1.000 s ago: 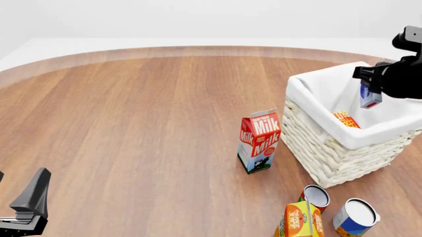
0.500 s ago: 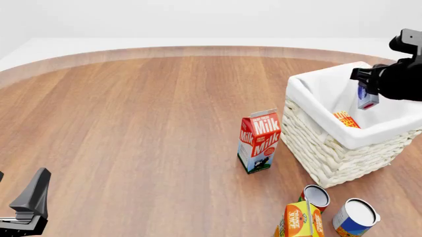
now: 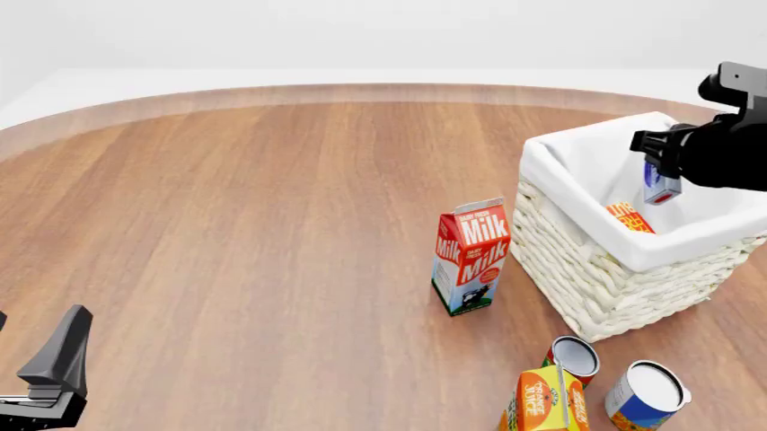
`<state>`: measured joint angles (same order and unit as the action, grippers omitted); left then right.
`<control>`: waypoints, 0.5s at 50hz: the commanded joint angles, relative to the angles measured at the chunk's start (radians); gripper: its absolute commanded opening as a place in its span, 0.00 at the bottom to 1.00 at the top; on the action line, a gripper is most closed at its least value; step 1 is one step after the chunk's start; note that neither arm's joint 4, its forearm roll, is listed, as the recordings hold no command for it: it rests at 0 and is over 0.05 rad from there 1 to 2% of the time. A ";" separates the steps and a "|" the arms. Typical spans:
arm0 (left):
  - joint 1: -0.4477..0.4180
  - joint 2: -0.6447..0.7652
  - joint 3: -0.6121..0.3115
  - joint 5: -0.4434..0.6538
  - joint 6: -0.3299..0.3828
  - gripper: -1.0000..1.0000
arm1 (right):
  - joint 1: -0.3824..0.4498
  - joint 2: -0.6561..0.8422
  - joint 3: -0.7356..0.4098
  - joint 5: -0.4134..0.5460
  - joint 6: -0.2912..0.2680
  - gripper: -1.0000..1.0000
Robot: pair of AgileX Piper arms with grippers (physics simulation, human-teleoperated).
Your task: Pick up the cream cheese box and the butter, and put them in the basket.
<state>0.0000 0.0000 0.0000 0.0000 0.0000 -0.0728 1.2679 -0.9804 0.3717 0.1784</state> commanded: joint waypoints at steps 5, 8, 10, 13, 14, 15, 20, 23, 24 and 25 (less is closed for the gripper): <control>0.000 0.000 0.000 0.000 0.000 1.00 | -0.001 0.003 -0.014 0.004 0.007 0.00; 0.000 0.000 0.000 0.000 0.000 1.00 | -0.003 0.012 -0.001 -0.016 0.008 0.00; 0.000 0.000 0.000 0.000 0.000 1.00 | 0.001 0.010 -0.006 -0.007 0.008 0.00; 0.000 0.000 0.000 0.000 0.000 1.00 | 0.000 0.012 0.008 -0.024 0.008 0.00; 0.000 0.000 0.000 0.000 0.000 1.00 | 0.001 0.014 0.002 -0.018 0.008 0.00; 0.000 0.000 0.000 0.000 0.000 1.00 | 0.002 0.017 -0.004 -0.013 0.008 0.00; 0.000 0.000 0.000 0.000 0.000 1.00 | 0.004 0.018 -0.008 -0.006 0.008 1.00; 0.000 0.000 0.000 0.000 0.000 1.00 | -0.001 0.015 -0.014 0.002 0.003 1.00; 0.000 0.000 0.000 0.000 0.000 1.00 | 0.000 0.012 -0.017 0.006 0.001 1.00; 0.000 0.000 0.000 0.000 0.000 1.00 | 0.001 0.013 -0.009 -0.003 0.001 1.00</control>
<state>0.0000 0.0000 0.0000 0.0000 0.0000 -0.0716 1.2818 -0.9846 0.3670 0.1813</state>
